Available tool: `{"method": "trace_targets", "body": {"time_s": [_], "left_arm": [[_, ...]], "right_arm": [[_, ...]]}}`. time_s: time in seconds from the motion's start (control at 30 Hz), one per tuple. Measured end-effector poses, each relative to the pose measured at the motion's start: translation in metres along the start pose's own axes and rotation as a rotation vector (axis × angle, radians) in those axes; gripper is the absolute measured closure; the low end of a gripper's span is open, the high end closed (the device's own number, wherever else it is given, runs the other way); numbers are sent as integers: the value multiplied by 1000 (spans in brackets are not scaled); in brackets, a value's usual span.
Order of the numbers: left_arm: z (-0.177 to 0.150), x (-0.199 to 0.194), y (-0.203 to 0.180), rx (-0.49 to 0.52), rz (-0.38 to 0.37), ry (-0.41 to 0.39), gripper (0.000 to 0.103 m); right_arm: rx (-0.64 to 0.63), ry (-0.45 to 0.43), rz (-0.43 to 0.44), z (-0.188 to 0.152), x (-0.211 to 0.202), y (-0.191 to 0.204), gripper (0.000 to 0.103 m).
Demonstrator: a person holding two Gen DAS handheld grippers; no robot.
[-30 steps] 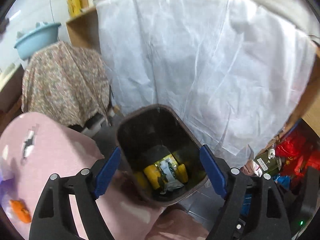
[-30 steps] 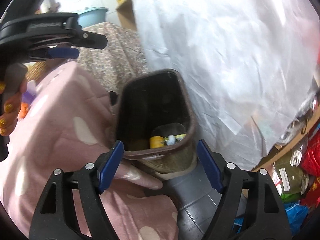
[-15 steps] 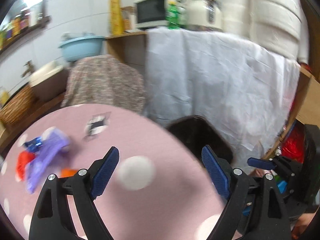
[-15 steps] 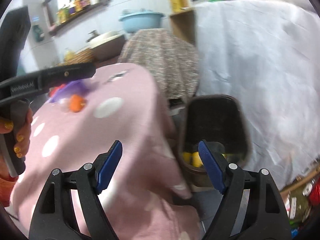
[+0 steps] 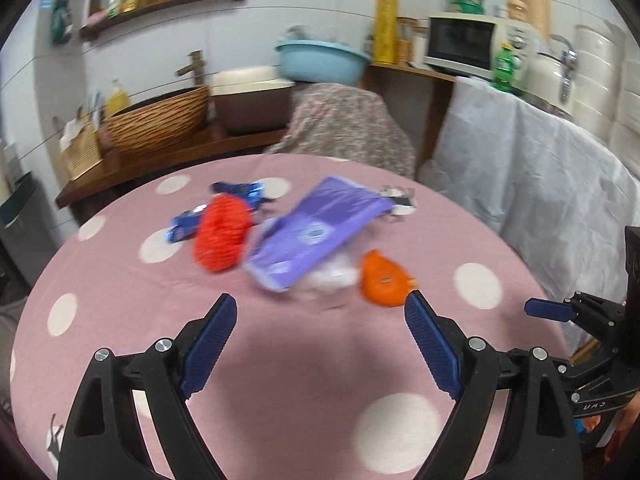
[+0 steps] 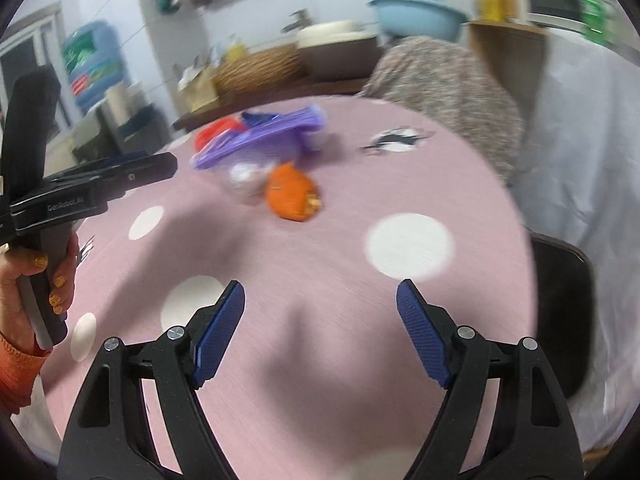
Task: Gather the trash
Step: 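Move both tools back to the table toward the orange peel and red net, then grasp the orange peel with the right tool while the left tool grasps the red foam net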
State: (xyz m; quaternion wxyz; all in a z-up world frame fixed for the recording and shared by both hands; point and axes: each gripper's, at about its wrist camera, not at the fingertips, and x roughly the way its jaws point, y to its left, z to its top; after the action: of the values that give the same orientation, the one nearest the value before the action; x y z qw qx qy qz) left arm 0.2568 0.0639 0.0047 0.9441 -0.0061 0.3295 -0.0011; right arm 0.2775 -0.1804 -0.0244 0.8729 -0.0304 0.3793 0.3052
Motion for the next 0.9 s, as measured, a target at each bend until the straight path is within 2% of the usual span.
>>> {"method": "trace_targets", "body": {"time_s": [0.13,0.27,0.43,0.7,0.83,0.9], "left_arm": [[-5,1,40,-62,53,17,18],[-8,5,72,-112,57,43,18],[-7,11,93,-144,51,62,18],[4,27,110,-193,15,85,18],[11,39,112,-214,-5,106,18],[18,45,111,-210,-4,110,18]], "right_arm": [[-58,60,1,24,37,24,25],[-112,103,-20,40,71,36,25],[-150,148,-61,56,107,43,25],[-170,174,-84,72,129,43,35],[-178,175,-88,78,132,44,57],[-169,174,-76,76,130,43,63]]}}
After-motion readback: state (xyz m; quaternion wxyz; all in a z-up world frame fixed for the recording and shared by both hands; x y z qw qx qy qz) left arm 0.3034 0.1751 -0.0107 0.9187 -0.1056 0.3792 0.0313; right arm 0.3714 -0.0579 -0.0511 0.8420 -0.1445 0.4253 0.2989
